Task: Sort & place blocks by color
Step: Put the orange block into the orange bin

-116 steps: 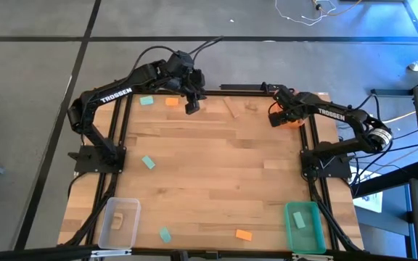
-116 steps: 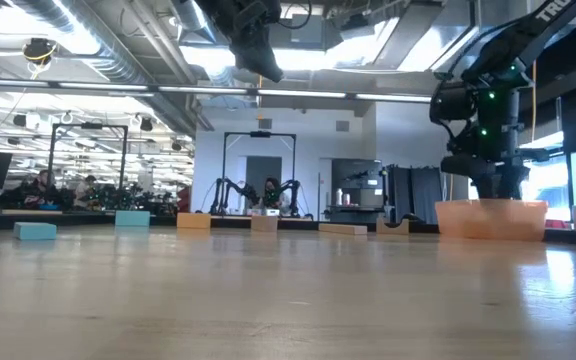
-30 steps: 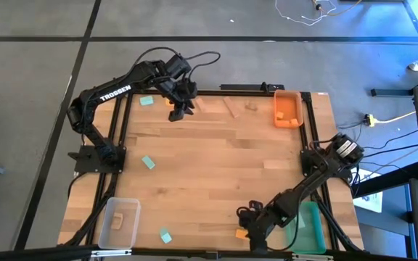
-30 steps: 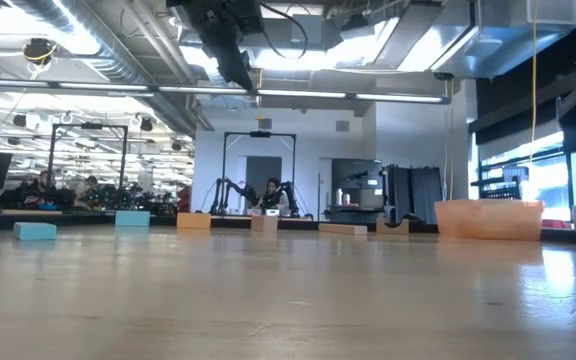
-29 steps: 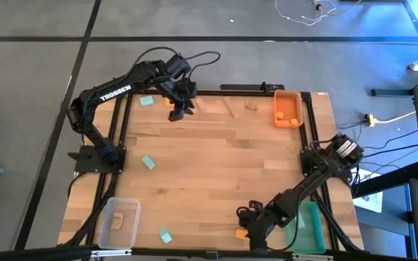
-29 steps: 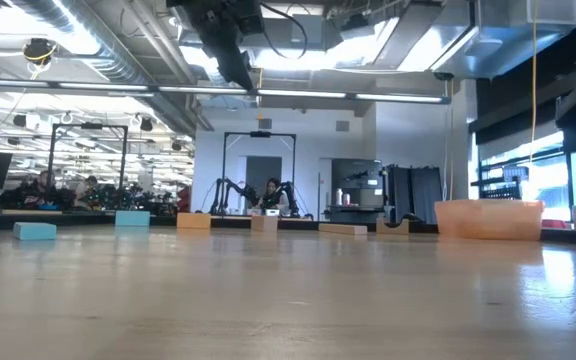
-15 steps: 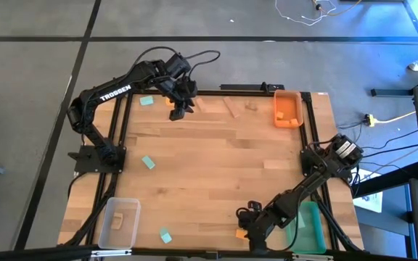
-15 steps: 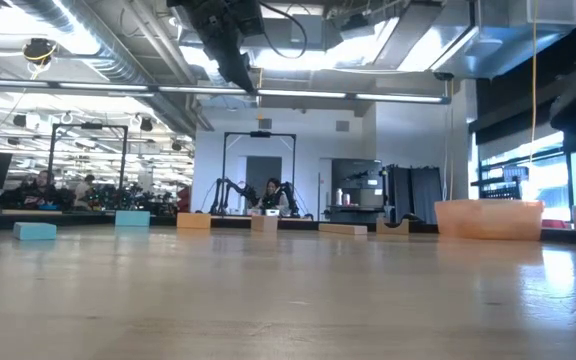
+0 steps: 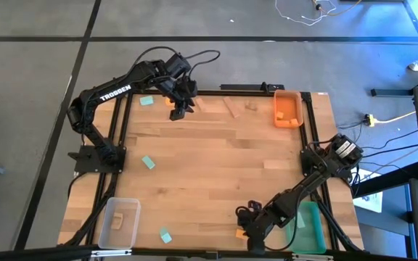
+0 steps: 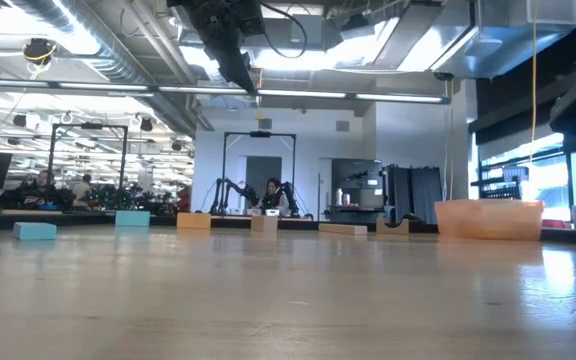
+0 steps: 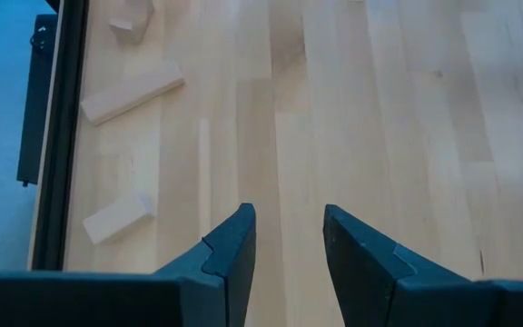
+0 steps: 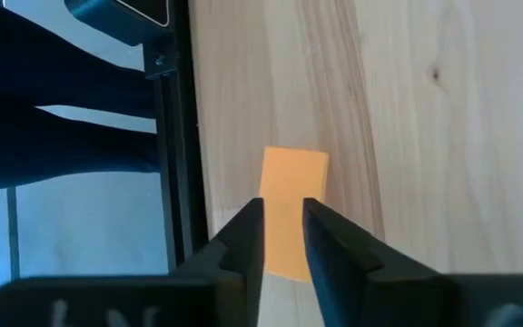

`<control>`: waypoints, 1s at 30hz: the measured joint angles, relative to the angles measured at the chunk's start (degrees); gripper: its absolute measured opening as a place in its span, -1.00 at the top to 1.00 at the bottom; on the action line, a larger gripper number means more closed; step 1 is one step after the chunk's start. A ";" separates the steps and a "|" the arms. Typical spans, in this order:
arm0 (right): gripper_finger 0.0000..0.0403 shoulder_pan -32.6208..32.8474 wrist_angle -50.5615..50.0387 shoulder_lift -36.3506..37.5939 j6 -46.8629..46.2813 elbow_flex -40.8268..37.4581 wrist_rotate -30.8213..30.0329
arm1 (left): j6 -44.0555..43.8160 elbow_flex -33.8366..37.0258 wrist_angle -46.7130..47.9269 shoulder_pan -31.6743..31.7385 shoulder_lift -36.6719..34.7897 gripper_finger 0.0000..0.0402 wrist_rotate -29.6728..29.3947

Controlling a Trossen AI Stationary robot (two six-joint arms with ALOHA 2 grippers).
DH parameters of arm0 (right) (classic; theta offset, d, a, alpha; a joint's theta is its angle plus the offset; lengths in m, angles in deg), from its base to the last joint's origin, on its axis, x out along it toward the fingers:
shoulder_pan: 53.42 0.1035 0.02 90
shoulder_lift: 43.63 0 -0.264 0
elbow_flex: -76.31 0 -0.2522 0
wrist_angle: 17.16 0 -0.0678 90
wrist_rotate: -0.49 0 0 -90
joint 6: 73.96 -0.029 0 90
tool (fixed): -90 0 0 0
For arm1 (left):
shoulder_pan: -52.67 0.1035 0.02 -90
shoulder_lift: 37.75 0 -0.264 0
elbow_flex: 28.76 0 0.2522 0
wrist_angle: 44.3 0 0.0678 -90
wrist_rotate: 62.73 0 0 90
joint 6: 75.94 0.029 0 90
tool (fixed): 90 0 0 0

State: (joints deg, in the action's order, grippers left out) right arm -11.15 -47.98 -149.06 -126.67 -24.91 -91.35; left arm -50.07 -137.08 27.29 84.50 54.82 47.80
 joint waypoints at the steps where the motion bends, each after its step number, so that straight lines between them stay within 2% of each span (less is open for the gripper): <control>1: 0.64 -0.11 -0.13 0.00 -0.35 0.00 0.00 | 0.00 0.00 0.00 0.01 0.00 0.40 0.00; 7: 0.55 -0.76 -0.50 0.00 -1.00 0.00 1.48 | 0.00 0.00 0.00 0.00 0.00 0.40 0.09; 20: -0.03 -0.90 -0.41 0.04 -1.07 0.00 0.43 | 0.00 0.00 0.00 0.00 0.00 0.40 0.09; 30: -0.08 -0.59 -0.48 -0.01 -0.95 0.00 0.37 | 0.00 0.00 0.02 0.01 0.00 0.40 0.09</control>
State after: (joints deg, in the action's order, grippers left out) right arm -11.75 -48.46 -149.07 -127.62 -24.91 -90.98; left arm -50.07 -137.08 27.31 84.51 54.82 47.89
